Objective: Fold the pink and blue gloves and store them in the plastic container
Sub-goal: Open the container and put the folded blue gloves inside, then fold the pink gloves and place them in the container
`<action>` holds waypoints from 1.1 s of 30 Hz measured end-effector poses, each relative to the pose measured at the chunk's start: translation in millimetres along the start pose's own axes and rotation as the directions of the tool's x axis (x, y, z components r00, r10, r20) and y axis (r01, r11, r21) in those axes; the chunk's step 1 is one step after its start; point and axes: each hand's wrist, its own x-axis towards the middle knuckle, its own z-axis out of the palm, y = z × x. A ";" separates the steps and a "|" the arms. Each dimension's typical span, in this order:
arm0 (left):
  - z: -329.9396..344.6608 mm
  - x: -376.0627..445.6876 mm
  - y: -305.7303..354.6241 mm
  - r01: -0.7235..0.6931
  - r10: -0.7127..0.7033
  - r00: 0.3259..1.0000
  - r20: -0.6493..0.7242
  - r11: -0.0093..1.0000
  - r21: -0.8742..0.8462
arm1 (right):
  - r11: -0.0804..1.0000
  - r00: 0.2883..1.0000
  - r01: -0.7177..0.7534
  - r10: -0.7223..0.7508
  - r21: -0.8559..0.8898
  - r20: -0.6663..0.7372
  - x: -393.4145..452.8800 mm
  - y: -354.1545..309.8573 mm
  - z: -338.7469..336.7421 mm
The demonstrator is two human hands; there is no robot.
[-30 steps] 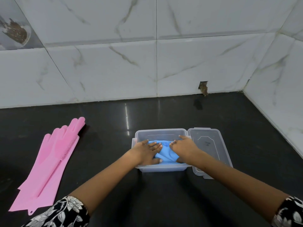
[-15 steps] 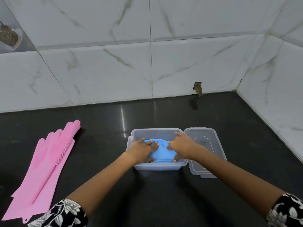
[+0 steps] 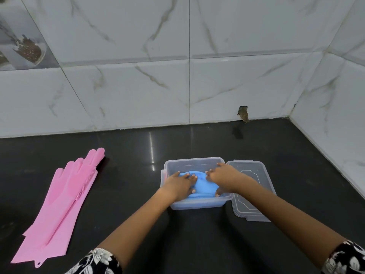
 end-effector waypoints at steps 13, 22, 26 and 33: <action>32.5 -140.2 -85.4 0.233 -0.492 0.689 -0.531 0.845 -0.481 | 0.779 0.781 0.159 0.276 0.606 -0.560 6.4 -136.0 -119.9; 117.5 -215.7 -181.1 0.363 -0.684 0.629 -0.368 0.678 -0.640 | 0.704 0.805 0.197 0.281 0.682 -0.522 101.9 -270.0 -103.4; 142.2 -234.0 -222.6 0.347 -0.670 0.646 -0.365 0.684 -0.641 | 0.617 0.794 0.102 0.422 0.780 -0.438 141.6 -305.6 -104.5; 151.0 -240.4 -271.1 0.258 -0.664 0.664 -0.344 0.635 -0.729 | 0.312 0.716 0.017 0.660 0.950 -0.229 186.9 -337.3 -135.6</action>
